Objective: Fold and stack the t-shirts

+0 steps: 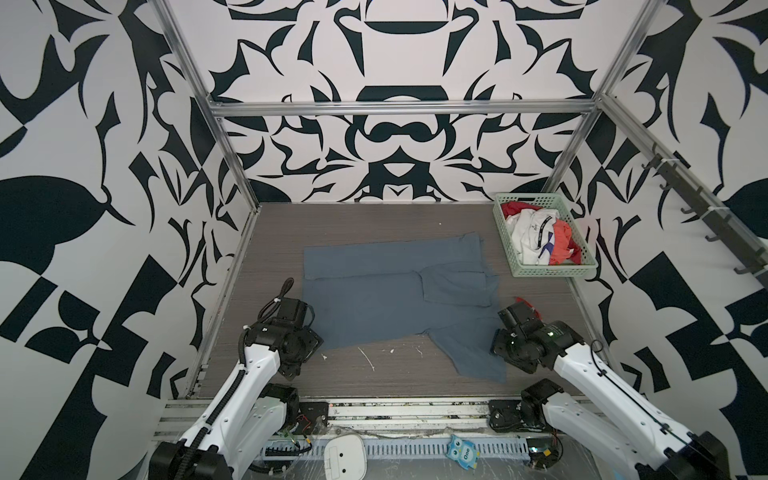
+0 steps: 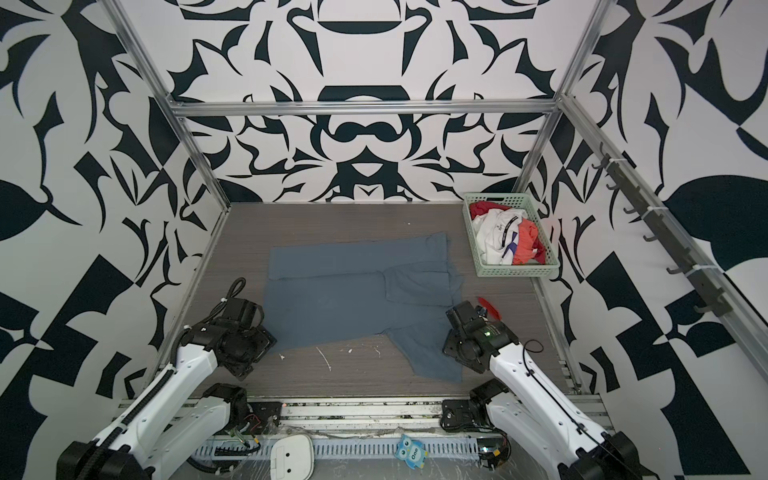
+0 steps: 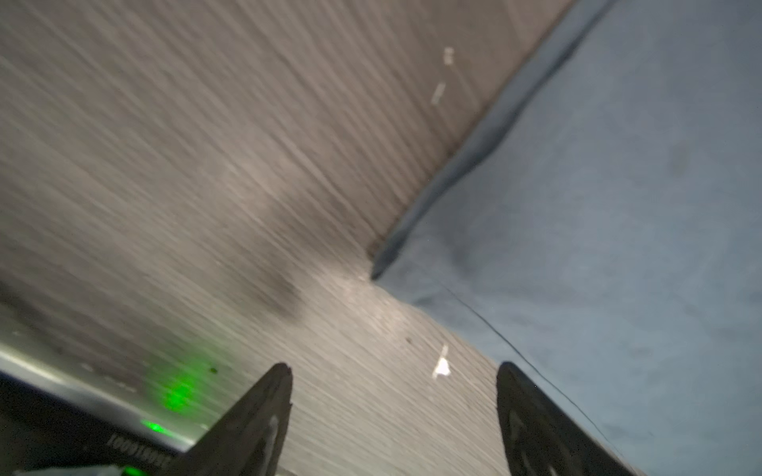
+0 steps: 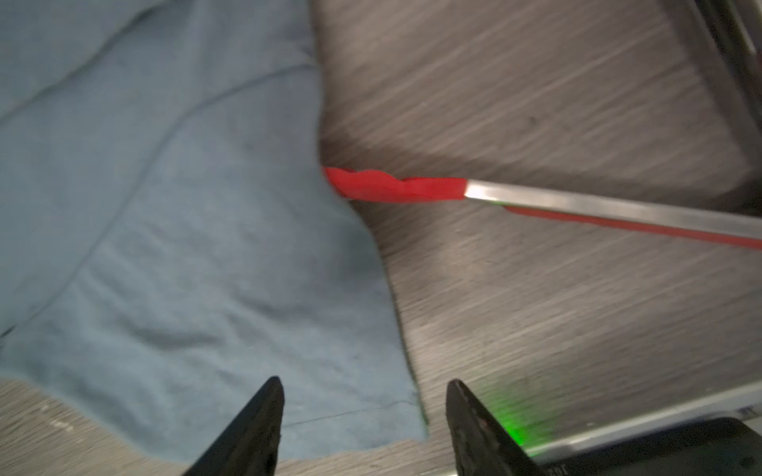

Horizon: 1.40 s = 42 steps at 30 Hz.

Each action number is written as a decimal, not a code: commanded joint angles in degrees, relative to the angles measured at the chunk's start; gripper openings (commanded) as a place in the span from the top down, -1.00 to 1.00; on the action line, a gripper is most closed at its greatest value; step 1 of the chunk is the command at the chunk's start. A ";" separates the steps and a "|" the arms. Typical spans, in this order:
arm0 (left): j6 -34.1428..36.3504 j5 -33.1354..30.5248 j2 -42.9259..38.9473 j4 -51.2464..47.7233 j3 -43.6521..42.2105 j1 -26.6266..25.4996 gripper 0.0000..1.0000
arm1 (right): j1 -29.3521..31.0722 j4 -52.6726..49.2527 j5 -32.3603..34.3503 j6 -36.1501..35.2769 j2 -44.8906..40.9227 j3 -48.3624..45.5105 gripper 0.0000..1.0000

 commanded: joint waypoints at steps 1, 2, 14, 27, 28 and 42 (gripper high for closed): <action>-1.80 -1.97 2.05 2.45 -0.56 -0.12 -0.55 | -0.10 -0.42 2.90 3.56 -2.70 -0.96 -0.44; -0.92 -2.01 2.53 4.46 -0.53 -0.12 -0.55 | -0.34 -0.15 2.58 3.48 -3.03 -1.72 -0.48; -4.37 -1.44 6.67 16.07 -6.19 -0.12 -0.17 | -4.41 0.70 -5.39 0.52 1.27 -4.20 -0.52; -3.83 -1.03 7.81 13.43 -4.40 -0.12 0.30 | -4.41 -1.80 -15.96 6.88 1.86 -5.86 -0.31; -3.83 -1.00 7.34 13.18 -4.40 -0.12 0.32 | -4.47 -2.85 -15.89 7.03 1.78 -5.52 -0.32; -3.13 0.18 6.91 14.76 -4.16 -0.12 1.00 | -4.45 -6.42 -14.40 11.71 -0.29 -7.65 0.62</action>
